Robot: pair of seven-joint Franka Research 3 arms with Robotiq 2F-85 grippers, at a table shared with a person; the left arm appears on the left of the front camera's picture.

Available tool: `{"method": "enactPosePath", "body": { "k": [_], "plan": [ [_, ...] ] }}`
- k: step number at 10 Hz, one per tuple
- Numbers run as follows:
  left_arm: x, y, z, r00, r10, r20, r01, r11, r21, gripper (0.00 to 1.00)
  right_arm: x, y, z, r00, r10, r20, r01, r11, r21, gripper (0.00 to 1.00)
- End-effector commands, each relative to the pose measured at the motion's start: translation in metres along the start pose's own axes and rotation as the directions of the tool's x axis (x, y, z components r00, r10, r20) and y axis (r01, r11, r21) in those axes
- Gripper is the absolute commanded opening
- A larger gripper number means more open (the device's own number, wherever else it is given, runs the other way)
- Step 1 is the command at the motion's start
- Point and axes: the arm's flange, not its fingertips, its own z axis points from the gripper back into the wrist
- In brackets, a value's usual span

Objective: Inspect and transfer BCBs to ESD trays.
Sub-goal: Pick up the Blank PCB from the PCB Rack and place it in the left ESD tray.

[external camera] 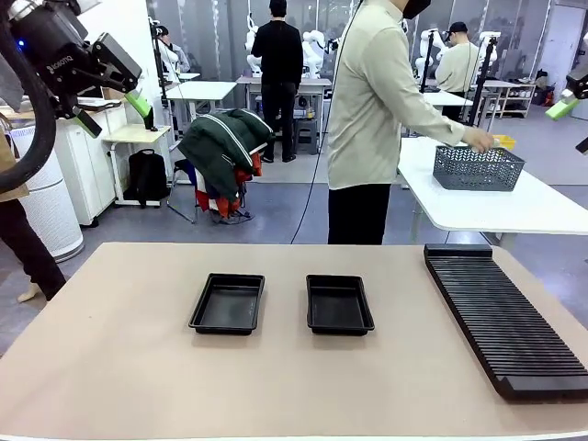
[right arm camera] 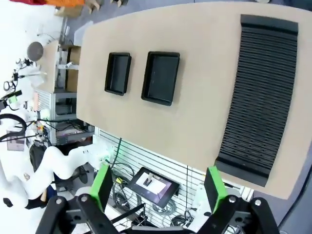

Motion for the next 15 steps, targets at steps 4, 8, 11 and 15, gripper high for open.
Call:
{"method": "enactPosePath", "body": {
  "k": [4,8,11,15],
  "plan": [
    [-0.003,0.001,0.005,0.997,0.055,0.045,-0.055,0.998,-0.005,1.00,0.003,-0.015,0.007,0.999,-0.039,0.027,0.038,0.998,0.043,1.00],
    [-0.007,0.000,0.016,0.997,0.057,0.042,-0.058,0.998,0.026,1.00,0.001,-0.026,0.014,0.997,-0.022,0.075,0.020,0.999,0.032,1.00],
    [-0.011,-0.002,0.024,0.997,0.051,0.054,-0.053,0.998,0.039,1.00,-0.003,-0.028,0.028,0.994,-0.001,0.107,0.001,1.000,0.002,1.00],
    [-0.012,-0.004,0.026,0.998,0.056,0.031,-0.058,0.996,0.068,1.00,-0.006,-0.022,0.041,0.991,-0.002,0.133,0.007,0.999,-0.040,1.00]
  ]
}}
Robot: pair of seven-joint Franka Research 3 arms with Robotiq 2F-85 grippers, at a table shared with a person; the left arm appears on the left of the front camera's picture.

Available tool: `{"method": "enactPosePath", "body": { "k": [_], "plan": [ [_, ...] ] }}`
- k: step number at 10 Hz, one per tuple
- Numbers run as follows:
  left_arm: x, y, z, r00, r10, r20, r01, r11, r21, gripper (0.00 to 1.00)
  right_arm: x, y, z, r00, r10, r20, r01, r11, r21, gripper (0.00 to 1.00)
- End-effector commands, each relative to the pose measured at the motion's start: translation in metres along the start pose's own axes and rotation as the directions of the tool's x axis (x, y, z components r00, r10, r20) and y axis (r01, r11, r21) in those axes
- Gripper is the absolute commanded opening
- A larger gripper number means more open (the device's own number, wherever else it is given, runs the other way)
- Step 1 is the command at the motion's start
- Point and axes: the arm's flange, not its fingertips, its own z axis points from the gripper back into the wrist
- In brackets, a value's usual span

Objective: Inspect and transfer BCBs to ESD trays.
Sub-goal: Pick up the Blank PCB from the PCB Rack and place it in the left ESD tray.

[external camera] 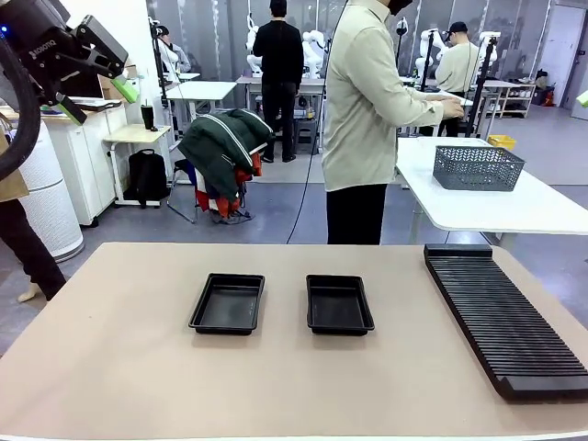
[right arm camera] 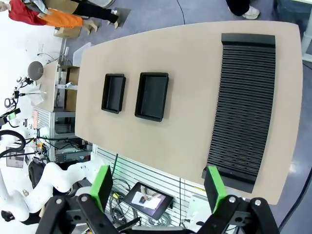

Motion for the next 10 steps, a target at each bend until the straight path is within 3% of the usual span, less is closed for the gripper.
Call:
{"method": "enactPosePath", "body": {
  "k": [1,10],
  "plan": [
    [-0.0031,-0.0035,0.0056,0.999,0.039,-0.025,-0.037,0.997,0.060,1.00,-0.0034,0.0018,0.0033,1.000,0.006,0.020,-0.006,1.000,-0.028,1.00],
    [-0.0047,-0.0070,0.0113,0.999,0.034,-0.029,-0.031,0.995,0.095,1.00,-0.0055,0.0058,0.0072,1.000,0.010,0.027,-0.008,0.997,-0.070,1.00]
  ]
}}
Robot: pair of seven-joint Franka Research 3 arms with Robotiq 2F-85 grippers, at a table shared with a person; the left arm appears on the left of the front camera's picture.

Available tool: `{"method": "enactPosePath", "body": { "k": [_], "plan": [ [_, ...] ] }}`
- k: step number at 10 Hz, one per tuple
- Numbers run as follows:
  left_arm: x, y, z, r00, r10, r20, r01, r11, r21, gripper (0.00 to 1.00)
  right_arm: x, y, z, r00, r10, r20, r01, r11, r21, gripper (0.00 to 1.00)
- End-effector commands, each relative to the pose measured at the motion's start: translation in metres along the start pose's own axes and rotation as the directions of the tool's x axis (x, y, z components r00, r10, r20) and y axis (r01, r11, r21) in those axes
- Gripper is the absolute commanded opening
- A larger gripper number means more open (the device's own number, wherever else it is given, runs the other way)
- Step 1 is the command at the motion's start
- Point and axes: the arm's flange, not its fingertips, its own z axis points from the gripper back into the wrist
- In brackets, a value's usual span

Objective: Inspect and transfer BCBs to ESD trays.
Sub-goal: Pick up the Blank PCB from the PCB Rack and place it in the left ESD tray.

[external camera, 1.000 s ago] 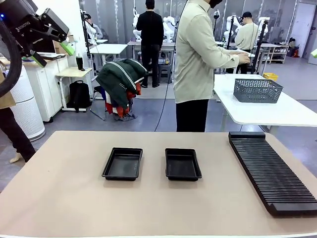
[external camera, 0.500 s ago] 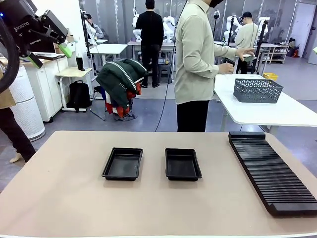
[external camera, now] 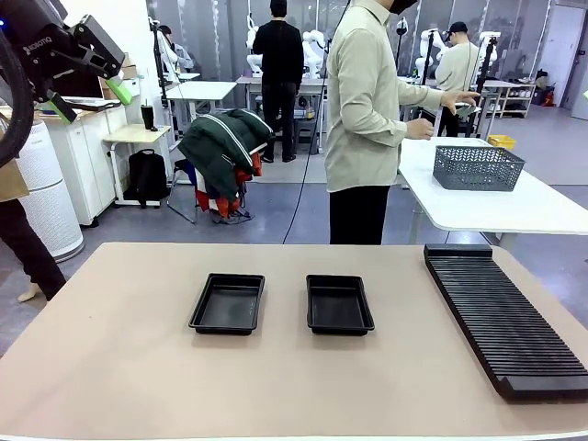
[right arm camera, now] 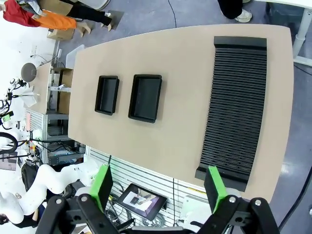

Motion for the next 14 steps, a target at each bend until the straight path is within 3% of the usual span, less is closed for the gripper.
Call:
{"method": "enactPosePath", "body": {
  "k": [1,9,14],
  "plan": [
    [-0.002,-0.002,0.003,1.000,0.022,-0.015,-0.021,0.999,0.031,1.00,-0.003,0.001,-0.002,1.000,-0.007,0.017,0.008,0.999,-0.032,1.00],
    [-0.004,0.001,0.004,1.000,0.019,-0.008,-0.018,0.999,0.026,1.00,-0.012,0.014,-0.005,1.000,0.004,0.017,-0.004,0.999,-0.035,1.00],
    [-0.004,0.002,0.006,1.000,0.020,0.005,-0.020,1.000,0.012,1.00,-0.019,0.035,-0.013,0.999,-0.049,-0.019,0.048,0.997,-0.060,1.00]
  ]
}}
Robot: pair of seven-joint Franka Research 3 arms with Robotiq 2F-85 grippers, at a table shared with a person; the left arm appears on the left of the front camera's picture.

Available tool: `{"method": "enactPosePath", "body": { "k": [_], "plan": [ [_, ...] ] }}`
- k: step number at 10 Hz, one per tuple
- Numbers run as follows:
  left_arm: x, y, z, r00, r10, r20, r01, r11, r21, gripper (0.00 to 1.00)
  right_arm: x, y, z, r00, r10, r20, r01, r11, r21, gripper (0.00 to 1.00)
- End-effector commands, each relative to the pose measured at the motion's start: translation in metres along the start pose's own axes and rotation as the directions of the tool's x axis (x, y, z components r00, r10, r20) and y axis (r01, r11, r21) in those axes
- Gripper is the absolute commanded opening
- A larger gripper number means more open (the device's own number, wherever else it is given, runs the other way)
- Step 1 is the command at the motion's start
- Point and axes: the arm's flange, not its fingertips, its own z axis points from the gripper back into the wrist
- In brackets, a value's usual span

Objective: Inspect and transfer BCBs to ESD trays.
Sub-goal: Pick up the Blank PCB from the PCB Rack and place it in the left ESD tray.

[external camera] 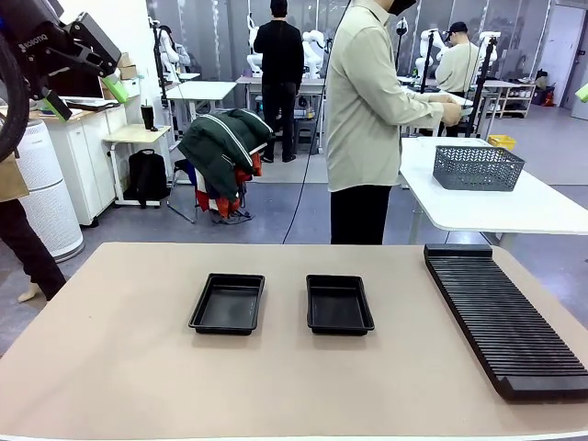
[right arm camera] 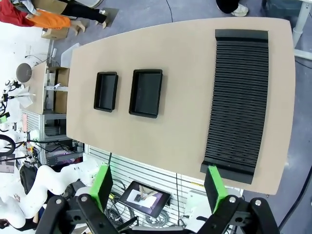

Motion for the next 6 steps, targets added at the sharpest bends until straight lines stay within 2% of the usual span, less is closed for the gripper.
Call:
{"method": "enactPosePath", "body": {
  "k": [1,6],
  "plan": [
    [-0.0012,0.0010,0.0013,1.000,0.020,-0.002,-0.020,1.000,0.002,1.00,-0.0089,0.0053,-0.0052,0.999,-0.032,0.001,0.032,0.999,-0.028,1.00],
    [0.0000,0.0000,0.0001,1.000,0.000,0.000,0.000,1.000,0.000,1.00,-0.0021,0.0043,-0.0005,1.000,-0.006,-0.002,0.006,1.000,-0.007,1.00]
  ]
}}
